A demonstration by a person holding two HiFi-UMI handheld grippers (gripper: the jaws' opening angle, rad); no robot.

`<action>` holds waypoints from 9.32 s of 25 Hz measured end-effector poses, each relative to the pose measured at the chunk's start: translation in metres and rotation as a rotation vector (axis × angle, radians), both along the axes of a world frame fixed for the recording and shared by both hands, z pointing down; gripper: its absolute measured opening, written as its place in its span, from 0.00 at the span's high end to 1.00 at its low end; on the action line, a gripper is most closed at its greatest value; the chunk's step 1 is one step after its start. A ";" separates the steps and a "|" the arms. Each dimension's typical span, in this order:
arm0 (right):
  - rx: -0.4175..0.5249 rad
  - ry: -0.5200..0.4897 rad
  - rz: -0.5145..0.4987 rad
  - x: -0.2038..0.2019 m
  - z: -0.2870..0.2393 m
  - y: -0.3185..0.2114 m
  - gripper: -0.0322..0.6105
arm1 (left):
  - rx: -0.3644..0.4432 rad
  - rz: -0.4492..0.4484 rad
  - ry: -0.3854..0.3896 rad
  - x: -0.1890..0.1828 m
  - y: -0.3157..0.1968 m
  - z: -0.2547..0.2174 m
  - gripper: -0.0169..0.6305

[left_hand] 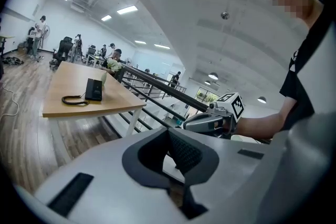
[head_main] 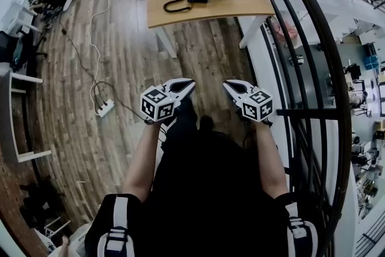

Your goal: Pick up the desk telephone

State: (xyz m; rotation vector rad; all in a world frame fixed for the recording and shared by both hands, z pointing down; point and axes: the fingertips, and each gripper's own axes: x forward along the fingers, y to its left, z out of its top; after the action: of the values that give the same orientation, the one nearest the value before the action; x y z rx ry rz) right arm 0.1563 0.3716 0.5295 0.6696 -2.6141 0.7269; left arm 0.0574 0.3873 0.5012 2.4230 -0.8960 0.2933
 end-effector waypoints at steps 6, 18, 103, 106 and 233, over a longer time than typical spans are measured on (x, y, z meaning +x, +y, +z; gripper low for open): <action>-0.004 0.006 0.006 -0.005 0.004 -0.001 0.91 | -0.002 -0.008 0.004 -0.009 -0.001 0.003 0.94; -0.017 0.018 0.020 -0.025 0.008 -0.026 0.91 | -0.014 -0.001 0.013 -0.030 -0.028 0.006 0.94; -0.051 0.089 0.054 -0.106 0.033 -0.268 0.91 | -0.056 -0.012 0.044 -0.127 -0.274 0.023 0.94; -0.044 0.084 0.047 -0.099 0.029 -0.293 0.91 | -0.056 -0.033 0.044 -0.124 -0.290 0.022 0.94; -0.318 0.167 0.070 -0.121 0.176 -0.557 0.80 | -0.389 0.089 -0.062 -0.132 -0.570 0.181 0.78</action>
State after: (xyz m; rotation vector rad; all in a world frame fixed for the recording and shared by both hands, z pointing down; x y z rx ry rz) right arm 0.0358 -0.1855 0.7054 0.6938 -2.2663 1.0324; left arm -0.0743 -0.1825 0.6819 2.1038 -0.6835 0.5260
